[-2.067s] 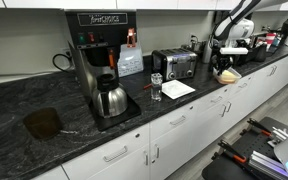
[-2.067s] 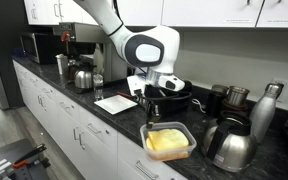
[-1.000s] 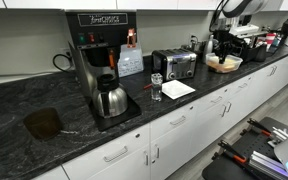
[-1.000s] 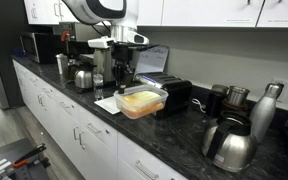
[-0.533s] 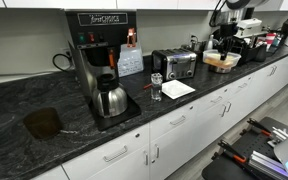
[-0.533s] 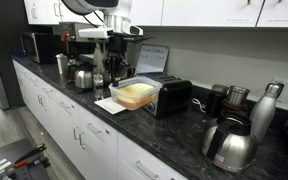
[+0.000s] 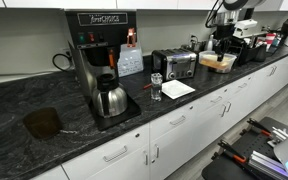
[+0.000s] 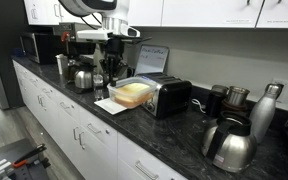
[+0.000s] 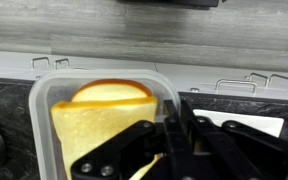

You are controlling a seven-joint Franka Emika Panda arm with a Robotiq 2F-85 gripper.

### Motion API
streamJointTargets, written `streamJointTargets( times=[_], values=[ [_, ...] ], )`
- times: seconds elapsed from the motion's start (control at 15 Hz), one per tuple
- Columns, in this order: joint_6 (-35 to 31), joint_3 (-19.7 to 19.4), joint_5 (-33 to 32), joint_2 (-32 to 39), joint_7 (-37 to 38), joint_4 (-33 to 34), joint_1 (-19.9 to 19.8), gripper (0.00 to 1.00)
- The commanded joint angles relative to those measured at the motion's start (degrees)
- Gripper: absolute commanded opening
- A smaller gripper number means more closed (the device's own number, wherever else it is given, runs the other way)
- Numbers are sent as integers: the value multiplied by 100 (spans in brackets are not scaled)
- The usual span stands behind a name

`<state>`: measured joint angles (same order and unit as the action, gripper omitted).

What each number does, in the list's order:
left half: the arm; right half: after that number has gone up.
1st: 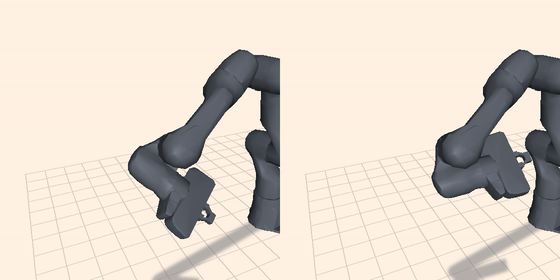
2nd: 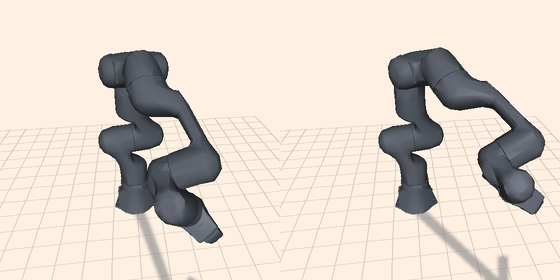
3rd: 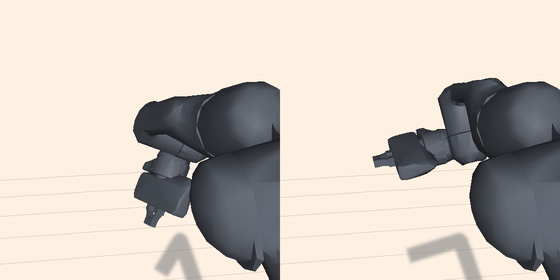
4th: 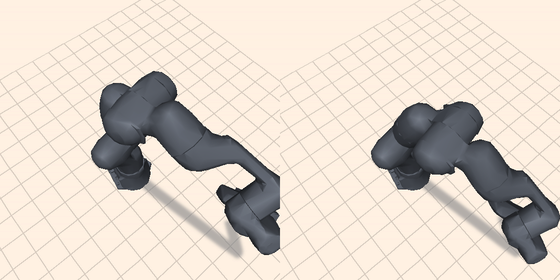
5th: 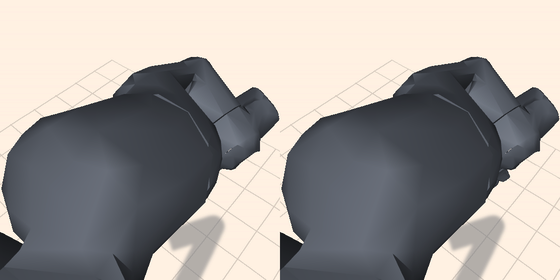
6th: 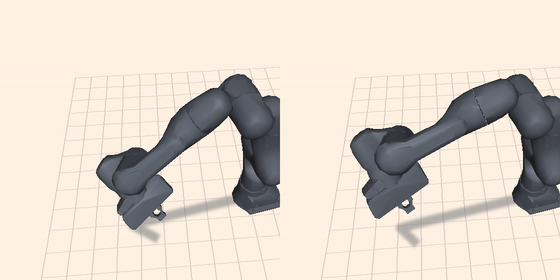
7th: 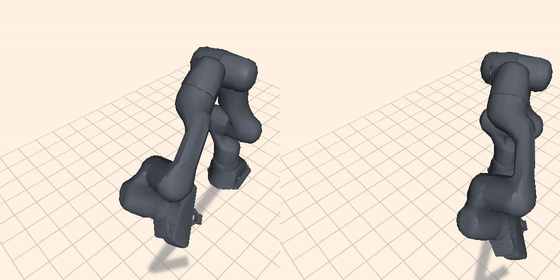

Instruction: Pick up the bowl that has bread in it and put it on the white plate

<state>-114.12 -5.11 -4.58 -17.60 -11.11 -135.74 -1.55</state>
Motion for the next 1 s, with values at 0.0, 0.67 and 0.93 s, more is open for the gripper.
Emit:
streamJointTargets(
  times=[0.0,0.67,0.93],
  values=[
    [21,194,261,122,-625,137,372,2],
    [-39,508,548,769,-1357,309,781,8],
    [-38,504,552,775,-1375,345,780,2]
  ],
)
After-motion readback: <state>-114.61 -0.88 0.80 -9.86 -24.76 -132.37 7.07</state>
